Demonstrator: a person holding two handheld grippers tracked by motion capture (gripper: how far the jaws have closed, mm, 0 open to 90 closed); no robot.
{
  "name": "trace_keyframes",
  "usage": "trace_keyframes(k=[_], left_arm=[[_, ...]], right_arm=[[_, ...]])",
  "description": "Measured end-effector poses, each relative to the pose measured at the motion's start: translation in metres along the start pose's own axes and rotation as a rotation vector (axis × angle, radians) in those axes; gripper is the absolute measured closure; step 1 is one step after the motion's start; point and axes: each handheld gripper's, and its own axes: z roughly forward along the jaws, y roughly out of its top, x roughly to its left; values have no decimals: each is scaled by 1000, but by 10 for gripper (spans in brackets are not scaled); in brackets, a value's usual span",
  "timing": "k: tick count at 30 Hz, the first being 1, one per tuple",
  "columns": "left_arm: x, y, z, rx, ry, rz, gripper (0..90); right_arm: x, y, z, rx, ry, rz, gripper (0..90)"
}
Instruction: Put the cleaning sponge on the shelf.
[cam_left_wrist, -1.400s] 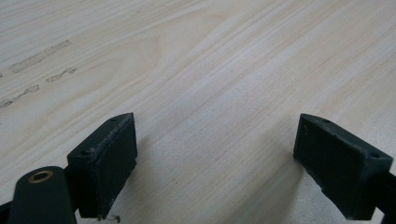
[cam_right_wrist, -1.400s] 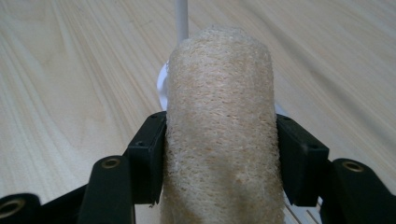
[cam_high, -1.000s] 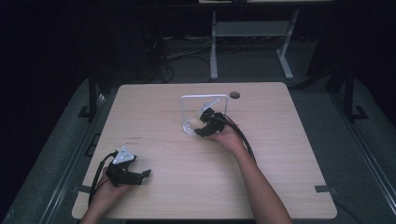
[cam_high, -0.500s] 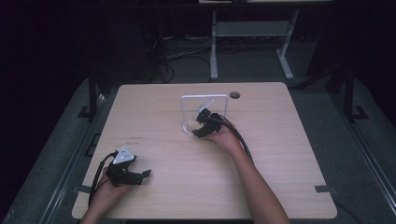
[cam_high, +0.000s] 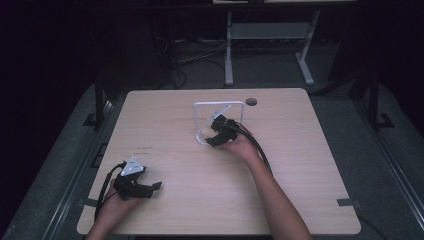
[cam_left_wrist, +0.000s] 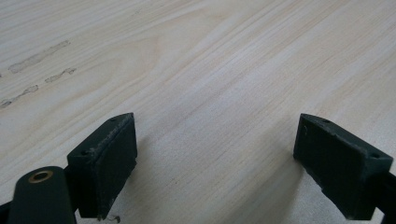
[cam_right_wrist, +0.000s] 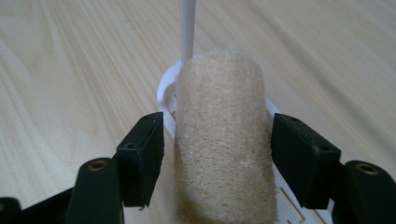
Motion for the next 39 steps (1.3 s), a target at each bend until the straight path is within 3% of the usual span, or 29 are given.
trace_keyframes(k=[7, 13, 16, 18, 23, 32, 39], left_arm=[[0, 0, 0, -1, 1, 0, 130], [0, 0, 0, 0, 1, 1, 130], [0, 0, 0, -1, 1, 1, 130], [0, 0, 0, -1, 1, 0, 130], [0, 0, 0, 2, 0, 1, 130], [0, 0, 0, 1, -1, 0, 130], [0, 0, 0, -1, 0, -1, 130]], right_arm=[[6, 5, -22, -46, -13, -21, 351], [13, 3, -38, -69, 4, -17, 446], [17, 0, -43, -72, 18, -6, 527], [21, -3, -46, -74, 39, 1, 660], [24, -8, -45, -66, 74, -11, 878], [25, -16, -37, -60, 91, 8, 897], [24, -23, -22, -18, 92, 18, 896]])
